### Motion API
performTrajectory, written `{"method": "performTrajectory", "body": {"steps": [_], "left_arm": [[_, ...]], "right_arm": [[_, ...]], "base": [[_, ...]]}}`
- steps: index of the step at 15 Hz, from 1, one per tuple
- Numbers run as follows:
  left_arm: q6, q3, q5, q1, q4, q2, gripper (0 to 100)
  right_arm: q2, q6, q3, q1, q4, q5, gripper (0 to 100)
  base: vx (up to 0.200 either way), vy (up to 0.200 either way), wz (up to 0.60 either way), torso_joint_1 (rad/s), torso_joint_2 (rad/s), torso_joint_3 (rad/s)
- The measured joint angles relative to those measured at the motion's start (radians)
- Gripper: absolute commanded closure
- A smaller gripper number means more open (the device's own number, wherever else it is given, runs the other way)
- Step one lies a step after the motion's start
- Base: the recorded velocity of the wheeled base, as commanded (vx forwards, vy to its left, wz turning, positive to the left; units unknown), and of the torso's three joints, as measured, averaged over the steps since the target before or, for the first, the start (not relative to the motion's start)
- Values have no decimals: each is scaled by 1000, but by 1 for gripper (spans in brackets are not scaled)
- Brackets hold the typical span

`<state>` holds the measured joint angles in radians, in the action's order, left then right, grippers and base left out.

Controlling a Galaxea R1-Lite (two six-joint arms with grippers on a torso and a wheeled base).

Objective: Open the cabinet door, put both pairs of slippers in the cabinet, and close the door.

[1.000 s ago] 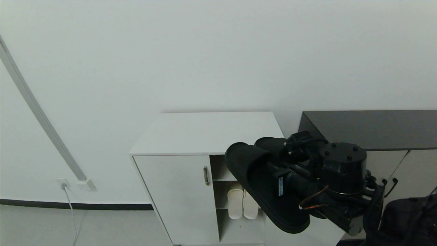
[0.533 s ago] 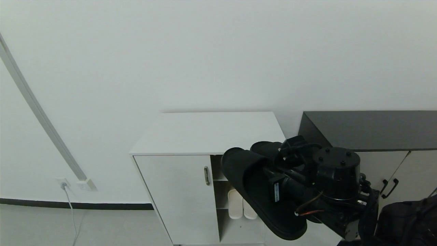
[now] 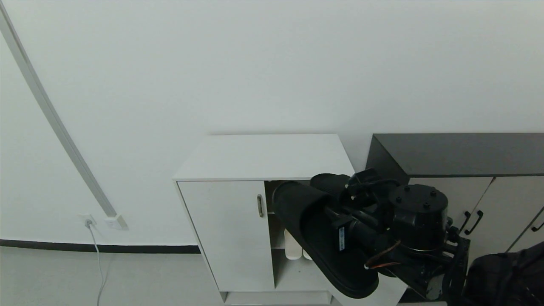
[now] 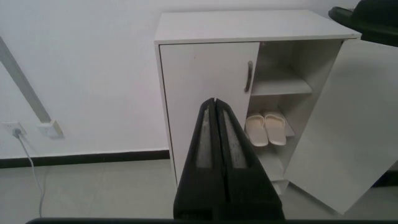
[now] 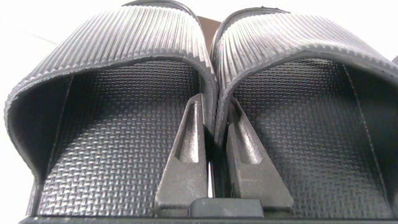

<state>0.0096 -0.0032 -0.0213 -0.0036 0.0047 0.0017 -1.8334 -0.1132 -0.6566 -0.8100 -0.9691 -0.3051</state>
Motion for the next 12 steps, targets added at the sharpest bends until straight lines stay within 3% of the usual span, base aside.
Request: {"method": "performTrajectory", "body": {"steps": [3, 12], "left_arm": [[0, 0, 0, -1, 0, 0, 100], [0, 0, 0, 0, 0, 0, 100]], "right_arm": [[-9, 2, 11, 0, -34, 1, 100], [-35, 28, 23, 1, -41, 0, 100]], "base": [[0, 133, 0, 2, 0, 0], [0, 0, 0, 0, 0, 0]]}}
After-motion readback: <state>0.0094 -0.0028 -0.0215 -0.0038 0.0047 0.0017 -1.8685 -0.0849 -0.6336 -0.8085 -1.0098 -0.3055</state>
